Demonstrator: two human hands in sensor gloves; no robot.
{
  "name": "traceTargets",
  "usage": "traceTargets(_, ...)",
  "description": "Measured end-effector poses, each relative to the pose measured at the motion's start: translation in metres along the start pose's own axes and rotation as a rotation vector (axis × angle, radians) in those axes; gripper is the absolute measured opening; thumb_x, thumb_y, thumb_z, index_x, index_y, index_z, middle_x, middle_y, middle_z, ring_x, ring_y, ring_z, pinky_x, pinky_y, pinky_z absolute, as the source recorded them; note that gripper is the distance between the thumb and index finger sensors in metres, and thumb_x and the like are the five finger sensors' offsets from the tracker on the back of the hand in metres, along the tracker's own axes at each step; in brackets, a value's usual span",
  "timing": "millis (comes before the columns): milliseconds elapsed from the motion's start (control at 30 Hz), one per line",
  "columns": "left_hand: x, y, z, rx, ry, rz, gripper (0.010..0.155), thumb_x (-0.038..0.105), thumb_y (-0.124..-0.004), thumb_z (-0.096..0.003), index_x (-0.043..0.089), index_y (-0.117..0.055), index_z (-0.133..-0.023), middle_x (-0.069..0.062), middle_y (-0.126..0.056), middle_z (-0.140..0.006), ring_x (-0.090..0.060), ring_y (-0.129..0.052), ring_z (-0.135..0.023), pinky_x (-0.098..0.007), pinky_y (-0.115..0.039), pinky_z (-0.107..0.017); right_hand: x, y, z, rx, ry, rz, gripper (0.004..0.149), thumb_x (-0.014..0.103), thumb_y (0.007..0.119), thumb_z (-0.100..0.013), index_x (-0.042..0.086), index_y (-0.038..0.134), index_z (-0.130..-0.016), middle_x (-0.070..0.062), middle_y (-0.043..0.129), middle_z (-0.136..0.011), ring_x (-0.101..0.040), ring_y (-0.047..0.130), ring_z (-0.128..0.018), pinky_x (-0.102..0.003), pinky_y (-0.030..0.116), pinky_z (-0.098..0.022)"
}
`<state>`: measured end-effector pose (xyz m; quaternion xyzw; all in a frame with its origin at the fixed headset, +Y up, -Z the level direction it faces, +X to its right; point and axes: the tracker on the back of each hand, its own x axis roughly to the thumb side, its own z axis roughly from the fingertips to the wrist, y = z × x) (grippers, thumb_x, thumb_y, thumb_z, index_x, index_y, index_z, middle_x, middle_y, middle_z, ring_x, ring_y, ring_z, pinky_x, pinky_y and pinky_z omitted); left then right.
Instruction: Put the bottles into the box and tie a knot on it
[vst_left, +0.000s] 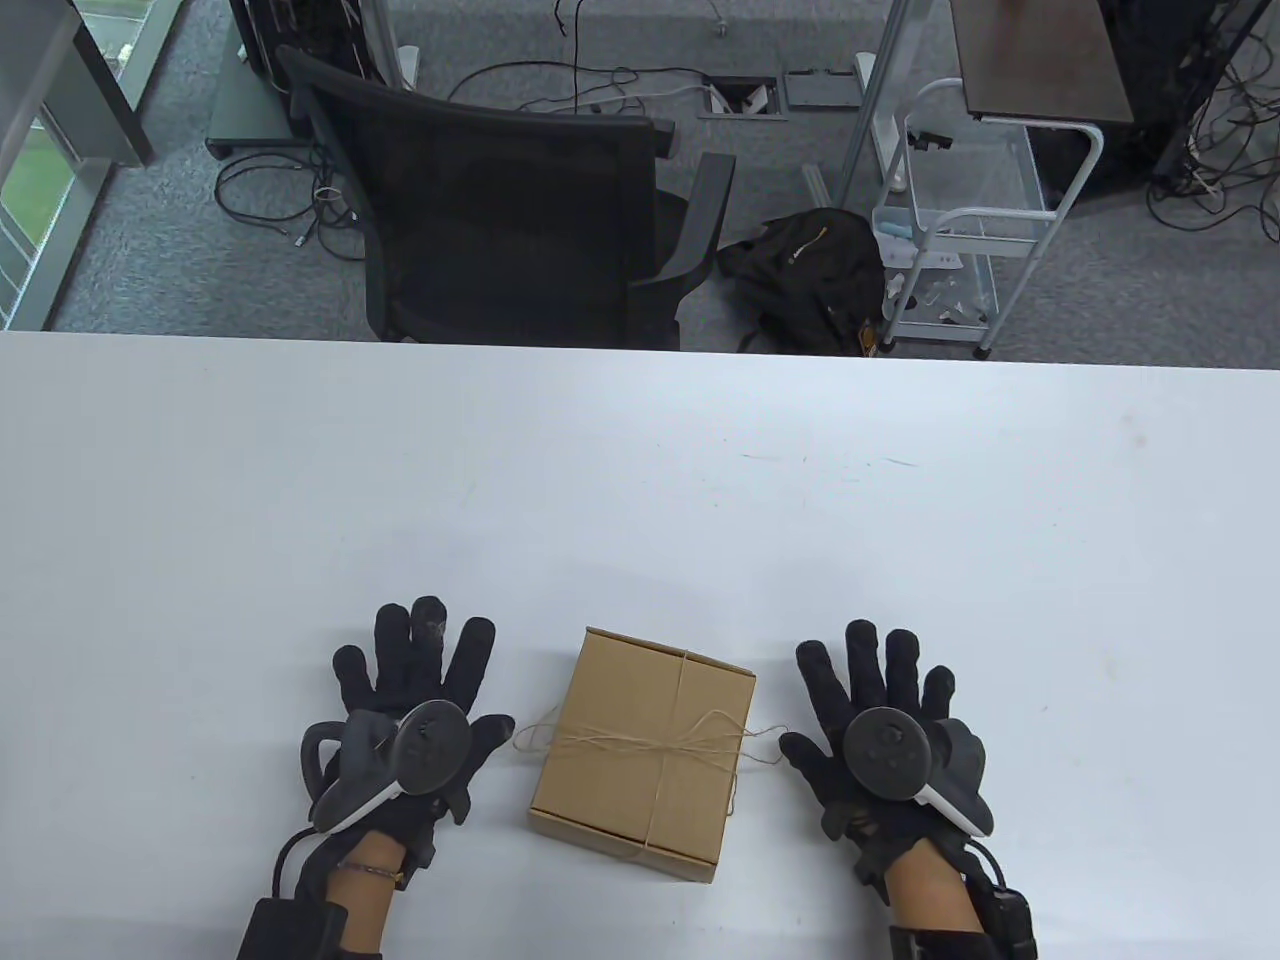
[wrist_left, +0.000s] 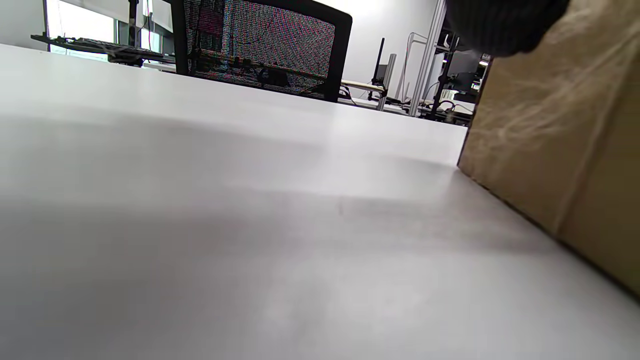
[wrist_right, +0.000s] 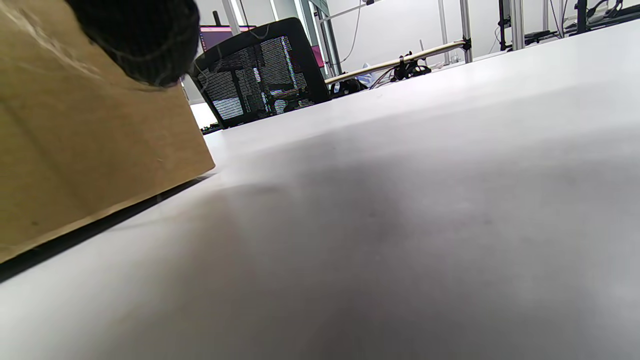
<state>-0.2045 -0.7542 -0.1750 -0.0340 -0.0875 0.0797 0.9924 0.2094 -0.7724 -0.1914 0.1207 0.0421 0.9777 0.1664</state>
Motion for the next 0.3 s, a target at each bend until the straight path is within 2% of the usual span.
traceTargets(300, 0.0026, 0.0001, 0.0015, 0.007, -0.009, -0.01, 0.097, 0.064, -0.071, -0.0489, 0.038, -0.005, -0.115, -0.02, 0.004, -0.125, -0.056, -0.002, -0.11, -0.081, -0.017, -0.066, -0.0003, 0.0013, 0.0004, 0.02, 0.015, -0.01, 0.083, 0.052, 0.074, -0.049, 0.031, 0.021, -0.111, -0.013, -0.003, -0.114, -0.047, -0.009, -0.097, -0.076, -0.005, -0.058)
